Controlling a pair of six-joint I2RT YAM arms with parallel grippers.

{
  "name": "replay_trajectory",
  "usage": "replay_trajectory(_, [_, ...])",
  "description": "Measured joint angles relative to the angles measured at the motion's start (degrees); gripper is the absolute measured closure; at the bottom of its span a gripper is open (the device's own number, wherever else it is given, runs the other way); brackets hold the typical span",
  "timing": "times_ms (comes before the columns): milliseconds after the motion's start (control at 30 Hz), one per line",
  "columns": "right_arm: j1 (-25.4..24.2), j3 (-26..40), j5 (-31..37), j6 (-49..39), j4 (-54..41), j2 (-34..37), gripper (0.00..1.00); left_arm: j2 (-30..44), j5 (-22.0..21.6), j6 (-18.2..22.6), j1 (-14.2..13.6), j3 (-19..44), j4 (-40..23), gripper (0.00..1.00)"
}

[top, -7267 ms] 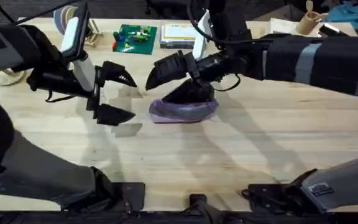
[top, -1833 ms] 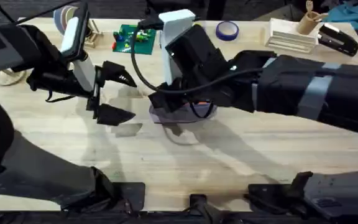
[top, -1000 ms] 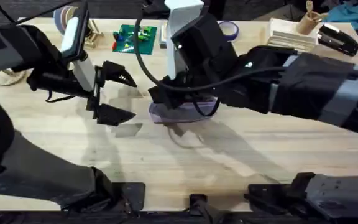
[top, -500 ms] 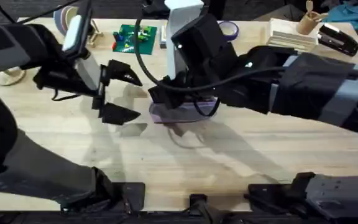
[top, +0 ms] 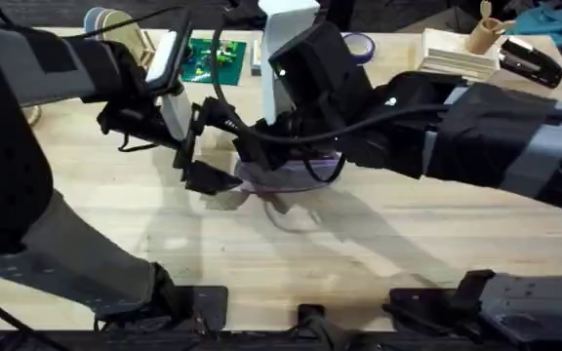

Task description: Unzip the bag, pick up the pens from the table one at a time and place them inside, then zip the bag closed.

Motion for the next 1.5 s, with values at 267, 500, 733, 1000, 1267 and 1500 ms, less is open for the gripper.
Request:
replay_trajectory(267, [0.0, 0.0, 0.0, 0.0, 0.0, 0.0, 0.971, 0.0, 0.2, -6.2, -4.1, 0.0, 3.4, 0.088])
replay_trajectory(500, [0.0, 0.0, 0.2, 0.0, 0.0, 0.0, 0.971, 0.0, 0.1, -8.3, -5.5, 0.0, 4.0, 0.947])
replay_trajectory(733, [-0.2, 0.0, 0.4, 0.0, 0.0, 0.0, 0.971, 0.0, 0.2, -8.9, -5.5, 0.0, 4.0, 0.956])
replay_trajectory(1000, [-2.9, 0.0, 0.1, 0.0, -0.1, 0.0, 0.971, 0.0, 0.2, -8.9, -5.5, 0.0, 4.0, 0.956])
replay_trajectory(1267, [-8.1, 0.0, -4.2, -0.2, -2.7, 0.0, 0.971, 0.0, 0.4, -9.0, -5.5, 0.0, 4.2, 0.957])
replay_trajectory(1500, [-14.7, 0.0, -8.5, -2.6, -9.9, -0.1, 0.971, 0.0, 0.4, -9.0, -5.6, 0.0, 4.2, 0.958])
